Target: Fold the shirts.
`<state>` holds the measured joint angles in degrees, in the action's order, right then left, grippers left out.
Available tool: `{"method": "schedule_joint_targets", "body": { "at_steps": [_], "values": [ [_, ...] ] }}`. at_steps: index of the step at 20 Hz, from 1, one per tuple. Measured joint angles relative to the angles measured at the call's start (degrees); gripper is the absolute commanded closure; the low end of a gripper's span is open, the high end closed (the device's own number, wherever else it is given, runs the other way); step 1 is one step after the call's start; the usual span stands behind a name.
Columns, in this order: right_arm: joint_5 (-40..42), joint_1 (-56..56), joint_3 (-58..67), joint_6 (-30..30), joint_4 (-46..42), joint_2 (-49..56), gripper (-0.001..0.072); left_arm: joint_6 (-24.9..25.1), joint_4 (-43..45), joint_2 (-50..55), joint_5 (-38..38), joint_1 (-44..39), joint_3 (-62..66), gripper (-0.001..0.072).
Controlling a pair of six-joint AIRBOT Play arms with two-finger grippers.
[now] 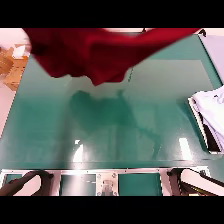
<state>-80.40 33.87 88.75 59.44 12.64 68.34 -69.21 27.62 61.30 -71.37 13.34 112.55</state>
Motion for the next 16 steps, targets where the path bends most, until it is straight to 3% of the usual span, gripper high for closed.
{"method": "schedule_joint_targets", "body": {
  "at_steps": [4, 9, 12, 16],
  "values": [
    [2.84, 7.82, 8.87, -1.16, 5.97, -8.63, 0.07, -0.98, 2.67, -5.7, 5.55, 0.0, 10.4, 0.0685],
    [4.87, 15.87, 12.15, -1.53, 6.67, -15.45, 0.07, -5.25, 16.0, -10.67, 5.79, 0.0, 11.08, 0.0684],
    [5.49, 15.28, 11.41, -0.85, -1.03, -16.57, 0.07, -8.09, 20.76, -11.54, 1.84, 0.0, 5.55, 0.0684],
    [9.73, 4.39, 1.64, -0.11, -18.53, -16.28, 0.07, -9.38, 22.86, -11.1, -1.73, 0.0, -10.84, 0.0684]
  ]
}}
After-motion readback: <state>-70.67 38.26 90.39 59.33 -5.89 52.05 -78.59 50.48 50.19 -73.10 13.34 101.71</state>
